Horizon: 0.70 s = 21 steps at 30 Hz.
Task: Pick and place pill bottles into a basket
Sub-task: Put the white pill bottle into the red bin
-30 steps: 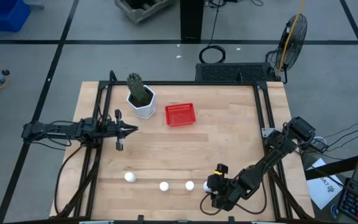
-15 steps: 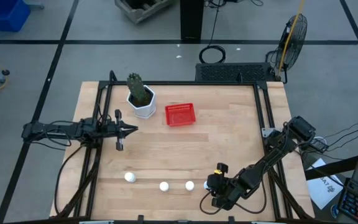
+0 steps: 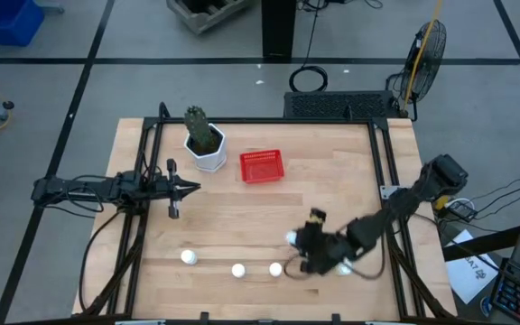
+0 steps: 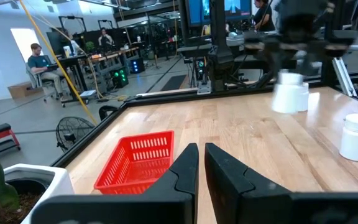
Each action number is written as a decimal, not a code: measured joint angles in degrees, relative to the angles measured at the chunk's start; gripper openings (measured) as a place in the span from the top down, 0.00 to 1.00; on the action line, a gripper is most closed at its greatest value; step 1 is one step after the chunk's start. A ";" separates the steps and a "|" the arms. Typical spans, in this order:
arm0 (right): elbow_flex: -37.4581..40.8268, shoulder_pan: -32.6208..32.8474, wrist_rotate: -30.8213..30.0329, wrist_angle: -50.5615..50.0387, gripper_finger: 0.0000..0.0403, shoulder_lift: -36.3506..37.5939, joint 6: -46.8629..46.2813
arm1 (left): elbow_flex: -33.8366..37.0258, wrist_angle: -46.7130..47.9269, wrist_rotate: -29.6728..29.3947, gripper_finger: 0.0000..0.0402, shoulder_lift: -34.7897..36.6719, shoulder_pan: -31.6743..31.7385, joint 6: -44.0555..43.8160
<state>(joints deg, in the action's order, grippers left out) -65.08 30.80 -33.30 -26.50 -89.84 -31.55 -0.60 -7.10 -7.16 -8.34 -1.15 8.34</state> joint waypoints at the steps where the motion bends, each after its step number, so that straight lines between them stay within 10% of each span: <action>1: 0.00 -2.10 0.00 0.66 0.62 0.87 2.77 | 0.00 -0.02 0.00 0.91 -0.02 0.00 -0.01; 9: 0.00 -22.48 9.08 15.16 0.62 5.81 25.10 | 0.00 -0.02 0.02 0.91 -0.01 0.00 -0.01; 21: -0.22 -48.43 30.21 21.55 0.62 -0.09 29.27 | 0.00 -0.02 0.02 0.91 0.00 -0.01 0.00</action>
<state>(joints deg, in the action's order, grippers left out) -65.29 -17.63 -3.08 -4.95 -89.93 -2.28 -0.60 -7.11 -7.14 -8.34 -1.16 8.34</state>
